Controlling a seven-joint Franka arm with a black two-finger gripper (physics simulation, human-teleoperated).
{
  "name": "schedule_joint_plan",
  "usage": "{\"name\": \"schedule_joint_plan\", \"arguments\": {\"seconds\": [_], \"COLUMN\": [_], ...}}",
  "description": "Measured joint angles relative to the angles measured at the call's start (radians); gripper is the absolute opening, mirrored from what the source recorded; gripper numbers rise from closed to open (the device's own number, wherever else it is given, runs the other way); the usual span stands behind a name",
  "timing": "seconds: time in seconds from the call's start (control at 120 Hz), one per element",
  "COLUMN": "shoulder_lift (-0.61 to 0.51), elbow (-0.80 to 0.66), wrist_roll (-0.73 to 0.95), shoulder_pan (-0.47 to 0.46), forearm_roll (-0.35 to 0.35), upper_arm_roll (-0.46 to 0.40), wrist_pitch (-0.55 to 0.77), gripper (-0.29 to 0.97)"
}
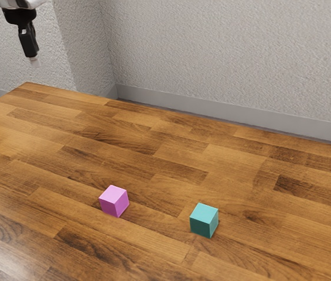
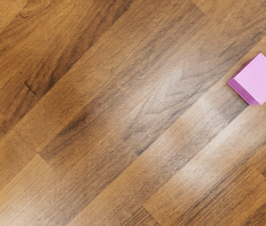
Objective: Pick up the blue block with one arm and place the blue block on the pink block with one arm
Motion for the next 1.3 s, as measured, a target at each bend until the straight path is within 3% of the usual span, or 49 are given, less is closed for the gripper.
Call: {"name": "schedule_joint_plan", "arguments": {"seconds": [0.183, 0.342, 0.508, 0.7, 0.742, 0.783, 0.85, 0.95, 1.083, 1.183, 1.3], "shoulder_lift": [0.001, -0.017, -0.123, -0.117, -0.128, -0.203, -0.4, -0.605, -0.585, -0.566, -0.556], "elbow": [0.016, 0.2, 0.252, 0.239, 0.215, 0.133, -0.129, -0.475, -0.574, -0.589, -0.664], "wrist_roll": [0.015, -0.007, -0.034, -0.052, -0.053, -0.054, -0.055, -0.056, -0.011, 0.052, 0.122], "shoulder_pan": [0.0, 0.008, 0.004, -0.04, -0.039, -0.031, -0.051, -0.042, -0.035, 0.076, 0.108], "forearm_roll": [-0.019, -0.041, 0.0, 0.039, 0.052, 0.092, 0.209, 0.312, 0.347, 0.351, 0.341], "upper_arm_roll": [0.018, 0.048, -0.099, -0.125, -0.149, -0.257, -0.426, -0.558, -0.605, -0.714, -0.743], "wrist_pitch": [-0.006, -0.068, -0.132, -0.151, -0.16, -0.159, -0.124, -0.091, -0.019, 0.046, 0.113], "gripper": [0.68, 0.68, 0.68, 0.68, 0.68, 0.68, 0.68, 0.68, 0.68, 0.68, 0.68]}}
